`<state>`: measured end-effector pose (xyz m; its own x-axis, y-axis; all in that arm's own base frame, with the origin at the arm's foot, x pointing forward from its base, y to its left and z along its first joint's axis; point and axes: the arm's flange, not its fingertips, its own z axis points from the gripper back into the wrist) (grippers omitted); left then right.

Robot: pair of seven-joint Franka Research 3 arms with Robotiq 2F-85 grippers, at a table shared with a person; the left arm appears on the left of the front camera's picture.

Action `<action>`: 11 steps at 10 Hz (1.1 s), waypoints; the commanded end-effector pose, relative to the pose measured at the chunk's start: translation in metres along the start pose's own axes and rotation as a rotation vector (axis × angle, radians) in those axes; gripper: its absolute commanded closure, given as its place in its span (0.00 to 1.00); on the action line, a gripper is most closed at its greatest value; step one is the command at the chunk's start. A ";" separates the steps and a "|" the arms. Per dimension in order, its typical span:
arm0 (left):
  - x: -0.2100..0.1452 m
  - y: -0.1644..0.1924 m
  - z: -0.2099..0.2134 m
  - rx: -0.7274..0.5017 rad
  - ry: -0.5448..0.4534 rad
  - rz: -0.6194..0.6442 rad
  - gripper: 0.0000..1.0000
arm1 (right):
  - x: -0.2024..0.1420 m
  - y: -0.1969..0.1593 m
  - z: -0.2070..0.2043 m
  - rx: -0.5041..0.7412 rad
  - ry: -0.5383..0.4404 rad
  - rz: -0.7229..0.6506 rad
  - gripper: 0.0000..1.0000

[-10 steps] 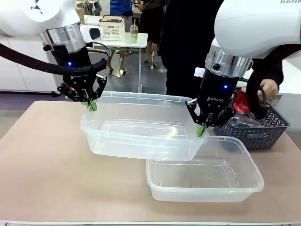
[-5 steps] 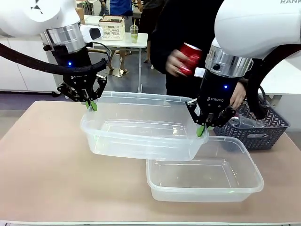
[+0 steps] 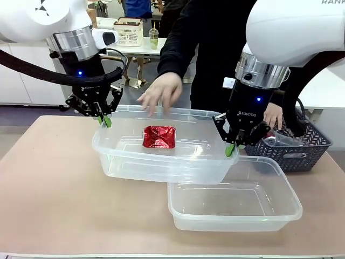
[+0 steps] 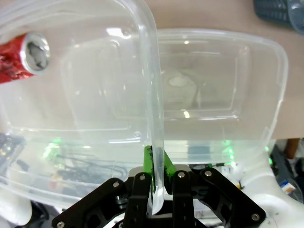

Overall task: Sort the waste into each basket.
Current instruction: Offer the picked Organizing box to the human.

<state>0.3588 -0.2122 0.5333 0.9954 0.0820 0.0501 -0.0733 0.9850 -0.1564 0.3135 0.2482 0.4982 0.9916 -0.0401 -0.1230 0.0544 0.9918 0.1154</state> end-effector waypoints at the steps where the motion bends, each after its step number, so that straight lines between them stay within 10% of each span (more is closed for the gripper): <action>1: -0.001 -0.001 0.005 -0.013 -0.008 0.008 0.91 | -0.001 0.002 0.006 -0.009 -0.007 0.018 0.94; 11: -0.001 -0.001 0.005 -0.013 -0.008 0.008 0.91 | -0.001 0.002 0.006 -0.009 -0.007 0.018 0.94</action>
<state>0.3588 -0.2122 0.5333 0.9954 0.0820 0.0501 -0.0732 0.9850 -0.1564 0.3135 0.2482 0.4982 0.9916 -0.0402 -0.1230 0.0545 0.9918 0.1154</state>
